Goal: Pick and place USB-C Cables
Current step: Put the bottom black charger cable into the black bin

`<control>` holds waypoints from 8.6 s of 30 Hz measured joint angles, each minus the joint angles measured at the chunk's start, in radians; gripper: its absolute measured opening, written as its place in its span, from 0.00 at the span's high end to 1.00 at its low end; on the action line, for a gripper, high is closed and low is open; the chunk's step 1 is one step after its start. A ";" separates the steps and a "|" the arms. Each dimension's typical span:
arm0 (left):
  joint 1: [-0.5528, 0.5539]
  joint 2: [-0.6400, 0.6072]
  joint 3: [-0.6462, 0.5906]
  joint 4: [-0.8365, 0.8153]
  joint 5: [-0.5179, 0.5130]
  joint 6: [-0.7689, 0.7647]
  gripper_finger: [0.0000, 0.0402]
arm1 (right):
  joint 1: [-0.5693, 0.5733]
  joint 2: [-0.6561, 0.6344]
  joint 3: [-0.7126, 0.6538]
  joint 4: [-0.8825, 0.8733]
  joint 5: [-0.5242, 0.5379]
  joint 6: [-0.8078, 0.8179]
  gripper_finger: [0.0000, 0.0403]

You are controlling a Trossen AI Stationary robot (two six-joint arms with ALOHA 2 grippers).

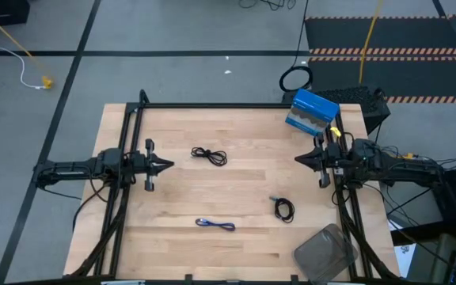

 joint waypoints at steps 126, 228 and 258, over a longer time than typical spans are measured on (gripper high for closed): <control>-0.095 0.897 1.524 -0.723 0.047 0.023 0.94 | 0.001 0.646 1.025 -0.596 -0.095 -0.014 1.00; -0.237 1.136 1.448 -0.804 0.016 -0.072 0.94 | 0.607 1.228 0.641 -0.733 0.126 0.551 0.72; -0.398 1.138 1.007 -0.282 -0.169 -0.086 0.94 | 0.612 1.228 0.473 -0.448 0.157 0.633 0.63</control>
